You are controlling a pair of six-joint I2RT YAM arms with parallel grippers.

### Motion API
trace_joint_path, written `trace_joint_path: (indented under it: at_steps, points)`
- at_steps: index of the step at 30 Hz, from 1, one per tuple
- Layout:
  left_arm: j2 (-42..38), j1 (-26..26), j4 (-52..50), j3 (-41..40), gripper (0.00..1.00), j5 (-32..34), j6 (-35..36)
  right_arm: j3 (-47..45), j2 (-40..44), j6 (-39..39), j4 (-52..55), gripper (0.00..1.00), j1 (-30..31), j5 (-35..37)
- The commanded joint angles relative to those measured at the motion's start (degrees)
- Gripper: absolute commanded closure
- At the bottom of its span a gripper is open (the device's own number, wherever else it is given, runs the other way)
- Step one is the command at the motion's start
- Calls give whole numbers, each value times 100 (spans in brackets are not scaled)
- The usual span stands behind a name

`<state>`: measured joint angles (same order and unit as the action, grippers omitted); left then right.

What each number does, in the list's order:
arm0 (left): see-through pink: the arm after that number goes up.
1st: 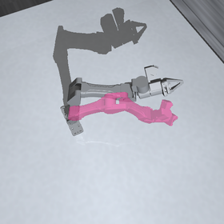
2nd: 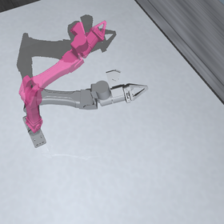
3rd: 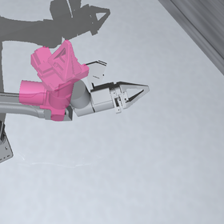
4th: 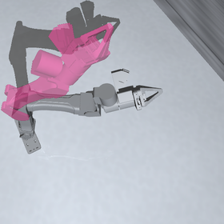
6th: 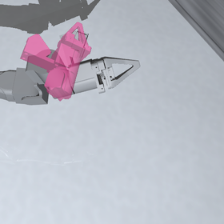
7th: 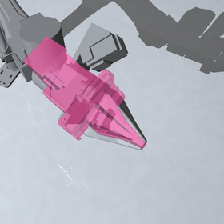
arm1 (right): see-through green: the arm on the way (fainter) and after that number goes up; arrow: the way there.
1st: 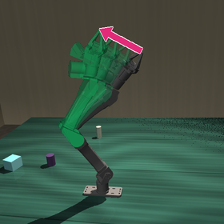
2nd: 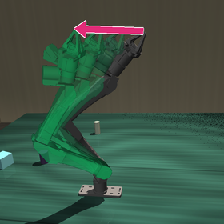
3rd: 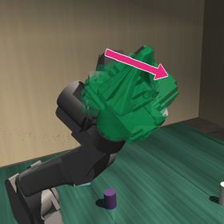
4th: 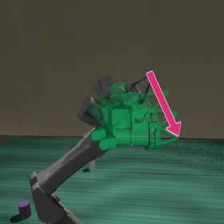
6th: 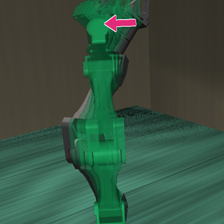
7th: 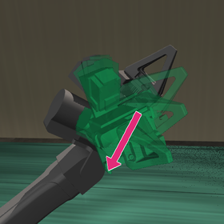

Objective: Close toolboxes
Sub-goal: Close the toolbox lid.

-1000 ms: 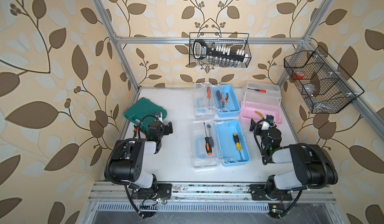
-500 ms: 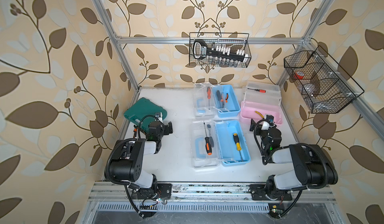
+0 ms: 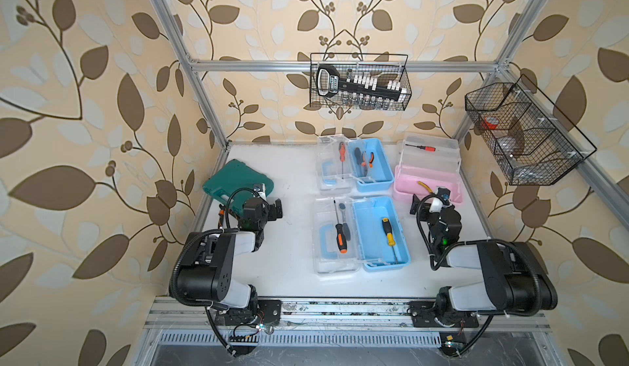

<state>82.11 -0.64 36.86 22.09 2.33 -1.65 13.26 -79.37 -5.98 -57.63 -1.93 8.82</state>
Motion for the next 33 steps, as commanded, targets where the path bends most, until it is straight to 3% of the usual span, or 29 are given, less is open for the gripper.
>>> trace_joint_path:
  at_steps: [1,5,8,9,16,22,29,33]
  points:
    - [-590,64,-596,203,1,309,-112,477,545,-522,1251,2,15,806]
    - [-893,60,-1656,615,1,447,-393,785,1059,-1370,2305,1,15,1343]
    - [-1167,41,-2264,804,1,413,-744,1122,1395,-2872,3774,1,-5,2419]
    - [-1248,30,-2544,915,1,394,-864,1284,1497,-3045,4227,2,-101,2356]
    - [-1658,-329,-4290,1421,1,162,-2277,1999,1791,-2995,5940,2,-233,421]
    - [-1685,-1503,-5323,1665,1,460,-3233,2405,1603,-2601,6874,2,-90,-985]
    - [-1891,-2127,-5985,1911,1,-109,-3471,2516,1566,-2396,7388,2,803,-1256]
    - [-2104,-2326,-6190,1972,1,-471,-3521,2346,1595,-2416,7416,2,954,-1489]
